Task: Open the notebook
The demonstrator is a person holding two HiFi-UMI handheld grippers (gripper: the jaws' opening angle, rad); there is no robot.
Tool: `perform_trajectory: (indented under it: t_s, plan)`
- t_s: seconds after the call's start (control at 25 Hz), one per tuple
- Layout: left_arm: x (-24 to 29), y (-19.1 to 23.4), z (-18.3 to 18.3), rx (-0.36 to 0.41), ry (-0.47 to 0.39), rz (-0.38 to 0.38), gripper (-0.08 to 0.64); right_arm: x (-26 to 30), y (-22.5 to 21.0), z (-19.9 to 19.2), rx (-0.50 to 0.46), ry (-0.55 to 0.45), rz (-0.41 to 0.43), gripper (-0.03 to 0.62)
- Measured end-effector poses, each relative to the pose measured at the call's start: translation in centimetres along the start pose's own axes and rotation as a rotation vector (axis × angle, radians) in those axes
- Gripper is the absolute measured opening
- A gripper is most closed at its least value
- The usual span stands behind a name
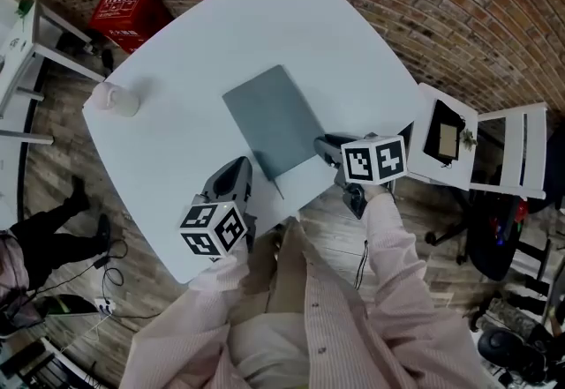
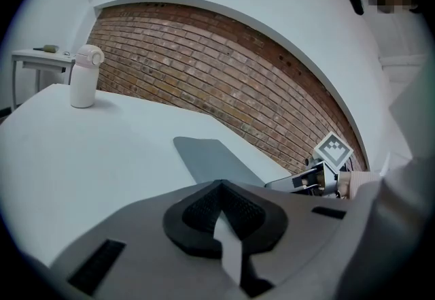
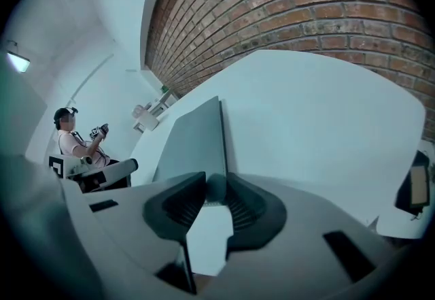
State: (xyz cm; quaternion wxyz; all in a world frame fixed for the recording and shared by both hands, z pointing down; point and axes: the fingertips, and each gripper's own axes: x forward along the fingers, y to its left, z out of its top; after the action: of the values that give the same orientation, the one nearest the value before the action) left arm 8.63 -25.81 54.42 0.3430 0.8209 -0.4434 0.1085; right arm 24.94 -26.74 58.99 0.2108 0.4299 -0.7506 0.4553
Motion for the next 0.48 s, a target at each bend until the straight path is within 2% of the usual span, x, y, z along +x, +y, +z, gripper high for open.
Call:
perform_trajectory:
  t_s: [0.48]
  plan:
    - [-0.45,0.06,-0.15,-0.019,-0.023,0.017,-0.008,-0.61,0.05,0.5,0.004,-0.004,0.004,0.051]
